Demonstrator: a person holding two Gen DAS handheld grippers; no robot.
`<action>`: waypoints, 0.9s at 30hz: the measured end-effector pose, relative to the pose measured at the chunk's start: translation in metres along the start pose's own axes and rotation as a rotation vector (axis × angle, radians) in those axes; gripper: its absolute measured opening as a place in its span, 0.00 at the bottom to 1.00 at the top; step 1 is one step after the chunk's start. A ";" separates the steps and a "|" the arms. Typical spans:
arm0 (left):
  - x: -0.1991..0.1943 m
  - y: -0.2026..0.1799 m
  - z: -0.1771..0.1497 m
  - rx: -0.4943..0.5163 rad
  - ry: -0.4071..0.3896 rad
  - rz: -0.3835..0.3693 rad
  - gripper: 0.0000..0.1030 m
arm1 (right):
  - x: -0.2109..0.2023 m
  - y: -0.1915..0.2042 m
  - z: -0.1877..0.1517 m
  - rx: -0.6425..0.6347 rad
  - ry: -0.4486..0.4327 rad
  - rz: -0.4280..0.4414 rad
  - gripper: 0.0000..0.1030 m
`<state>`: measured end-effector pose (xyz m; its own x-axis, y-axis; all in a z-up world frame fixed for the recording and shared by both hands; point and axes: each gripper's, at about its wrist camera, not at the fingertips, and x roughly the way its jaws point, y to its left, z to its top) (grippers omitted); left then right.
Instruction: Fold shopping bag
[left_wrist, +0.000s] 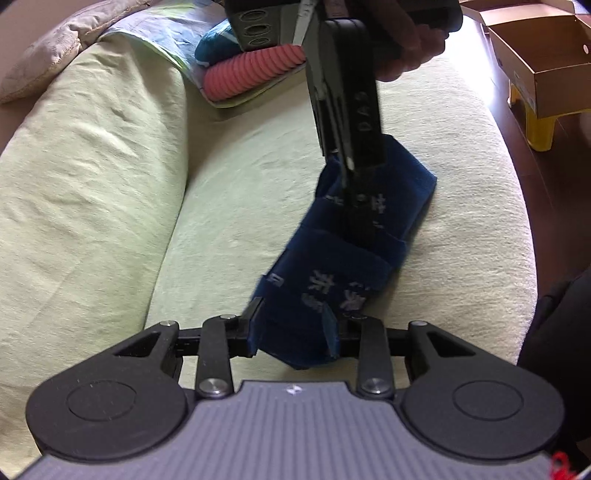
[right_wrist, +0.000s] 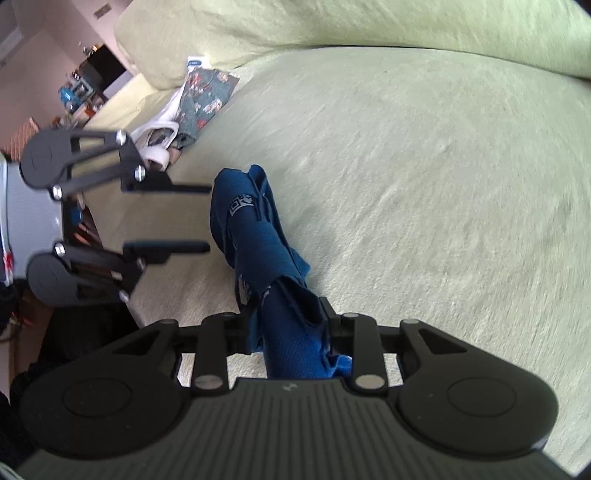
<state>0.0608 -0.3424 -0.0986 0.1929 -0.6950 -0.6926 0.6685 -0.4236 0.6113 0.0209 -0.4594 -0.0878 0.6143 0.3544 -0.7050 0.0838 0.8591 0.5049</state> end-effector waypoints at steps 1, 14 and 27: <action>0.003 0.000 -0.002 -0.006 0.001 0.003 0.38 | 0.001 -0.003 0.000 0.009 -0.003 0.006 0.26; 0.036 0.022 -0.007 -0.156 0.017 -0.111 0.41 | 0.006 -0.028 -0.004 0.070 -0.054 0.041 0.30; 0.051 0.036 0.001 -0.288 0.100 -0.170 0.39 | -0.003 -0.018 -0.019 0.086 -0.169 -0.051 0.35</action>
<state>0.0942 -0.3936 -0.1121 0.1210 -0.5625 -0.8179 0.8695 -0.3374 0.3607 0.0020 -0.4692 -0.1043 0.7302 0.2374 -0.6406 0.1806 0.8373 0.5161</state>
